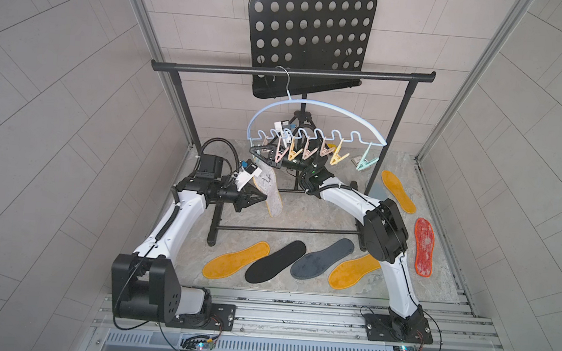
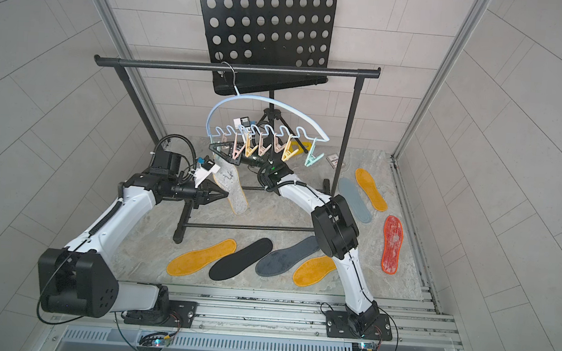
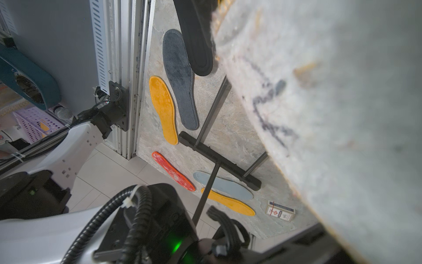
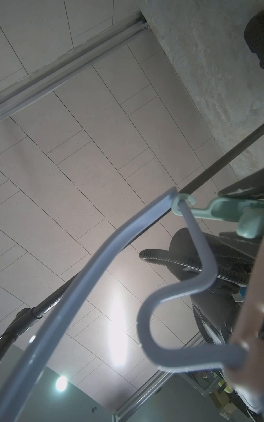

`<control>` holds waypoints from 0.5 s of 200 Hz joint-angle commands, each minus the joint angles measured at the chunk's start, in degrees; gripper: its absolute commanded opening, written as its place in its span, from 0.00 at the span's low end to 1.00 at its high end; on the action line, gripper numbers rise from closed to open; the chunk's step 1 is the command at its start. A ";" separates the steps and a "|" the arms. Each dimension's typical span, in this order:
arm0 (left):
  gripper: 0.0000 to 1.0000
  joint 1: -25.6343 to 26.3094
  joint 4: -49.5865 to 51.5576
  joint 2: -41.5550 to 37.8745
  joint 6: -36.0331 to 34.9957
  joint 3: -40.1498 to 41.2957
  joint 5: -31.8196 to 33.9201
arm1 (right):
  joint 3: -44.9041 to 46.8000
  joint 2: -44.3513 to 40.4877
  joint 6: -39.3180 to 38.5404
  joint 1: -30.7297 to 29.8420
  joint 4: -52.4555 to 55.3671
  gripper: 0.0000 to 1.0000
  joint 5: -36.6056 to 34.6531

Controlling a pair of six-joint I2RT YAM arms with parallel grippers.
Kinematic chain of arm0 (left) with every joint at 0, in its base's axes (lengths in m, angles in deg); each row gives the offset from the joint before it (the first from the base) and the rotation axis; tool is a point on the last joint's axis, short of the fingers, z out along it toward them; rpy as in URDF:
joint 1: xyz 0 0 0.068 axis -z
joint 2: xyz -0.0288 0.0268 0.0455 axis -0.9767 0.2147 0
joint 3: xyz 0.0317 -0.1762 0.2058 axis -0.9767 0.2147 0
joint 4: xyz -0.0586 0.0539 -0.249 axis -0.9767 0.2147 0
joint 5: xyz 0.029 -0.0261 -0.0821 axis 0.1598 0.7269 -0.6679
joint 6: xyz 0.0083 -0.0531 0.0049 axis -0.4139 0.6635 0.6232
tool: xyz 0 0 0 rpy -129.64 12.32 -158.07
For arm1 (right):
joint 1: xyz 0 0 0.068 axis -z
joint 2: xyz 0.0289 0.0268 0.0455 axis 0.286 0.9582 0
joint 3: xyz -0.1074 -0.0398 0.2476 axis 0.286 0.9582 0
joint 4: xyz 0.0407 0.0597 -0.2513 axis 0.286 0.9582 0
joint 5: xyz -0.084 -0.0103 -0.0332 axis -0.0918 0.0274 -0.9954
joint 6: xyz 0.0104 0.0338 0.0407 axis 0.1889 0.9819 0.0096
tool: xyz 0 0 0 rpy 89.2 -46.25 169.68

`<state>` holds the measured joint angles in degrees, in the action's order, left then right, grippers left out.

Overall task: Take the shoe insoles off the hanger
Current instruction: Open the clamp at the hanger.

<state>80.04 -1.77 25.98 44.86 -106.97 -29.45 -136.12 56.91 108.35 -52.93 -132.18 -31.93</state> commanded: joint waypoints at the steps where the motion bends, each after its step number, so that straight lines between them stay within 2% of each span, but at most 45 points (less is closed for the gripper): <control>1: 0.00 -0.12 -1.40 -2.41 2.34 2.34 3.26 | -1.42 -1.30 -1.92 0.17 5.88 0.00 -1.04; 36: 0.00 -0.15 -3.35 -3.75 3.16 4.17 3.84 | -2.48 -1.67 -3.91 0.76 8.98 0.02 -1.94; 100: 0.00 -0.13 -1.23 0.84 4.40 -0.11 5.99 | -2.36 -3.10 -5.47 1.51 10.97 0.00 -3.03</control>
<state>79.87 -5.64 25.50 48.81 -105.83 -23.96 -137.82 56.16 103.39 -51.77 -124.66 -33.18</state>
